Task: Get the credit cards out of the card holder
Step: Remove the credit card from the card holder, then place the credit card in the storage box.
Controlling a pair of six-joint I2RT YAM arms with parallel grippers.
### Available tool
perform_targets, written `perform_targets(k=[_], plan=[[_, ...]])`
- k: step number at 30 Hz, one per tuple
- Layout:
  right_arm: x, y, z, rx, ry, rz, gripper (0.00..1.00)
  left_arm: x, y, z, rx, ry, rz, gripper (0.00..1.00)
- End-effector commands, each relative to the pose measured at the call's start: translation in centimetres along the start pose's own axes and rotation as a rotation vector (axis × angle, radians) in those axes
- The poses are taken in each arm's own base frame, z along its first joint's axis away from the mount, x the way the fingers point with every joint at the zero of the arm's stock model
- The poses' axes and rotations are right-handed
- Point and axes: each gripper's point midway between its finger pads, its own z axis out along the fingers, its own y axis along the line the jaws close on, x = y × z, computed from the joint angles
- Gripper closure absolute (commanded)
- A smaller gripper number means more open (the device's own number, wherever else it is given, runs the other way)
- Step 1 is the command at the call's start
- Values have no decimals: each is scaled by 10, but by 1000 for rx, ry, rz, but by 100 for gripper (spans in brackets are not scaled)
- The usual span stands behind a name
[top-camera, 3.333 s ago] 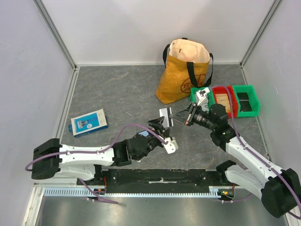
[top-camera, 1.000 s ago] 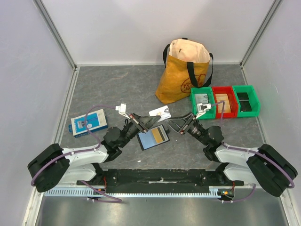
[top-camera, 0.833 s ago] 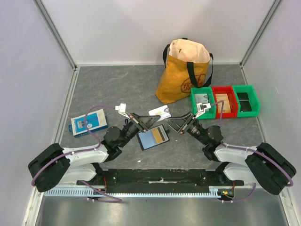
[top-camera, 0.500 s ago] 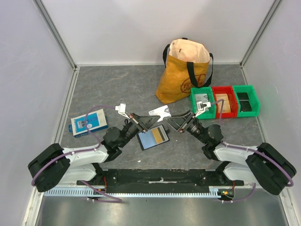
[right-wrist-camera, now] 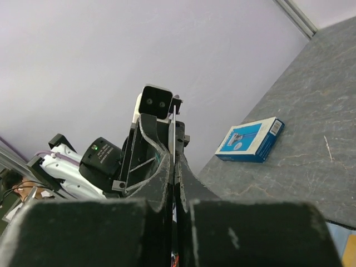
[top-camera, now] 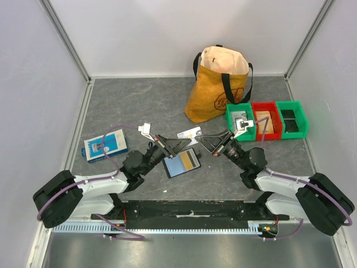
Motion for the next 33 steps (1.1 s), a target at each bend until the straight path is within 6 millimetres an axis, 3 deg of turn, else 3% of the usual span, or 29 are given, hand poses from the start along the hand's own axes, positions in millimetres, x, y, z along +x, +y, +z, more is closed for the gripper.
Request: perform_targets(k=[1,7,12,15,21,27,33], plan=[[-23,16,4,-41,-75,-48,100,-3,-3,-4,4,-4,-2,73],[-43,-20,-9,105,-90,-83,100,-9,15,-15,-69,41,57,37],[-68,-74,-33,374,-89,-190,100,-18,62,-32,-287,128,162,13],[-92,-101,-52,564,-83,-276,100,-26,88,-47,-414,177,252,6],[-143,-145,-94,862,-86,-384,100,-43,118,-78,-639,291,405,3],[-174,-192,-118,1027,-52,-401,100,-56,115,-86,-748,361,442,2],[-183,-229,-108,1057,-1,-427,100,-66,102,-86,-681,425,427,2]])
